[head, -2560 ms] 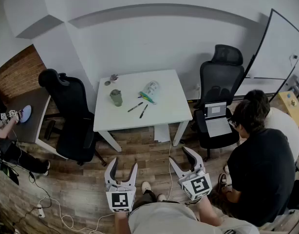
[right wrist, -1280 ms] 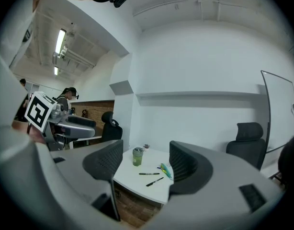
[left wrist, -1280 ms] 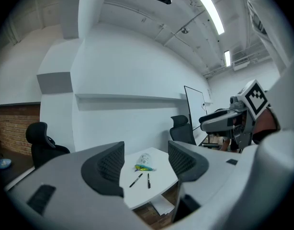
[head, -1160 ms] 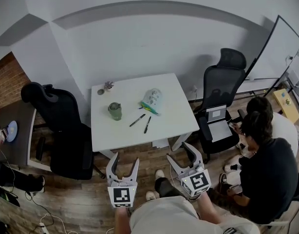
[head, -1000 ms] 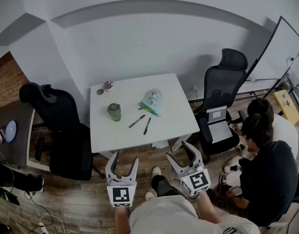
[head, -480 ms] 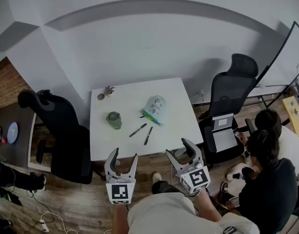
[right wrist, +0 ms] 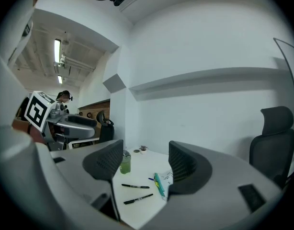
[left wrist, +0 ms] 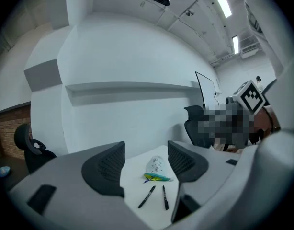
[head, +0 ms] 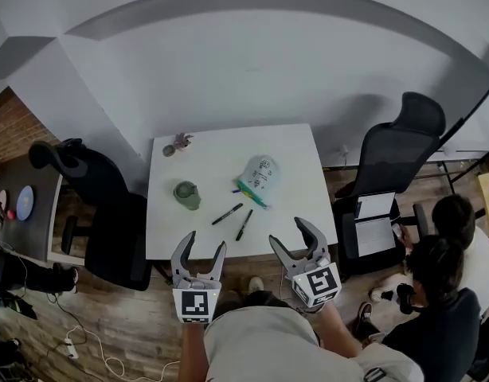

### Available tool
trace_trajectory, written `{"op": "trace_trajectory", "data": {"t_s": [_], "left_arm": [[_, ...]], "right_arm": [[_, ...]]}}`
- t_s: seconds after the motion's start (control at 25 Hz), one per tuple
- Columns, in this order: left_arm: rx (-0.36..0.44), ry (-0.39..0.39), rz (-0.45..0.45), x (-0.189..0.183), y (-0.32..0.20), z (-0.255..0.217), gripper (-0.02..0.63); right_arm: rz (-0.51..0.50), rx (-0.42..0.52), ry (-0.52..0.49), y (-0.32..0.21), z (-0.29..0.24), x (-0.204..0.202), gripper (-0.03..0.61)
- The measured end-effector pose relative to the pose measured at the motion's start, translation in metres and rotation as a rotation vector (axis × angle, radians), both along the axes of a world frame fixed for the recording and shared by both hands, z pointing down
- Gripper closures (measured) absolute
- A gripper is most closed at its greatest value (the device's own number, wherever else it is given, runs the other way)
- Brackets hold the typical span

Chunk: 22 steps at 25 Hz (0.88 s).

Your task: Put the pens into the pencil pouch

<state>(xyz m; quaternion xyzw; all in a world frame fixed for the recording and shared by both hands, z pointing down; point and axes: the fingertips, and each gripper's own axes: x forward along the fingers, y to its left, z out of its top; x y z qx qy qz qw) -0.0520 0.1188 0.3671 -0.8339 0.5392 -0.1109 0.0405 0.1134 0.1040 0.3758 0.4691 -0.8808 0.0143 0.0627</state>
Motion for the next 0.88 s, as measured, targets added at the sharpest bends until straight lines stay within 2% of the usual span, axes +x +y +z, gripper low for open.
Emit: {"op": "trace_trajectory", "data": {"t_s": [0.44, 0.68, 0.88], "left_arm": [[-0.094, -0.009, -0.007, -0.011, -0.048, 0.041, 0.347], [-0.143, -0.003, 0.053, -0.013, -0.084, 0.064, 0.351], [-0.215, -0.014, 0.126, -0.017, -0.11, 0.095, 0.356]], "right_arm": [[-0.034, -0.087, 0.022, -0.052, 0.038, -0.016, 0.287], [-0.013, -0.148, 0.064, -0.082, 0.061, -0.022, 0.287], [0.018, -0.203, 0.11, -0.106, 0.084, -0.027, 0.287]]}}
